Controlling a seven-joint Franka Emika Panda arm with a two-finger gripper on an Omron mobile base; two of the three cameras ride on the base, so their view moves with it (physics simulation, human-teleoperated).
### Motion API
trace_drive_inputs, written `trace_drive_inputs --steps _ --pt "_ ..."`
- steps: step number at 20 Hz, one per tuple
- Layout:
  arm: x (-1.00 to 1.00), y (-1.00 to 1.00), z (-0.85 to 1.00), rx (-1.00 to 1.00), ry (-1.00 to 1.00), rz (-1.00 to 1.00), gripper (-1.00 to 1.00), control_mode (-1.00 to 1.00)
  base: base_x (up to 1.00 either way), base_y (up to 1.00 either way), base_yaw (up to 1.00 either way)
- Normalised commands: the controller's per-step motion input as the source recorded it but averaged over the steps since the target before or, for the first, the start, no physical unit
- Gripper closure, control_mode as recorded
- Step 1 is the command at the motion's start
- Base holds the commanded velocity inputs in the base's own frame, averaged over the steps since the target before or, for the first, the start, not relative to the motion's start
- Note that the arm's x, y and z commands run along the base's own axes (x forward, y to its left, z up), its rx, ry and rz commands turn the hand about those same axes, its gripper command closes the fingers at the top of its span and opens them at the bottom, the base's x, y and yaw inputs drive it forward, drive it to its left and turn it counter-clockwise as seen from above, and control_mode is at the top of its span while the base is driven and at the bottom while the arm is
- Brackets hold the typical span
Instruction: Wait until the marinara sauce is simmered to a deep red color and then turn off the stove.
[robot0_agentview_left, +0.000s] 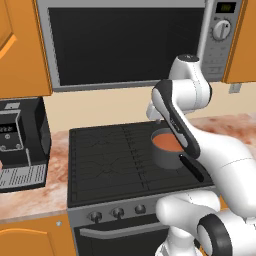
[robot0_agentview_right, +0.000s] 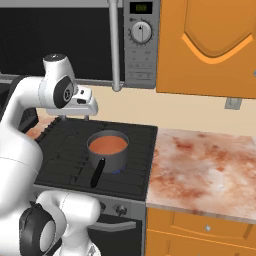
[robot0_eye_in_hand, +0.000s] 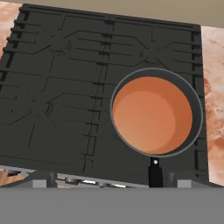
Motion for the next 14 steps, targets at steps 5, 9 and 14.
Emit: trace_drive_inputs --steps 5,9,14 --pt "0.0 0.0 0.0 0.0 0.0 0.0 -1.0 -1.0 0.0 0.0 0.0" --pt "0.0 0.0 0.0 0.0 0.0 0.0 -1.0 -1.0 0.0 0.0 0.0" --pt "0.0 0.0 0.0 0.0 0.0 0.0 -1.0 -1.0 0.0 0.0 0.0"
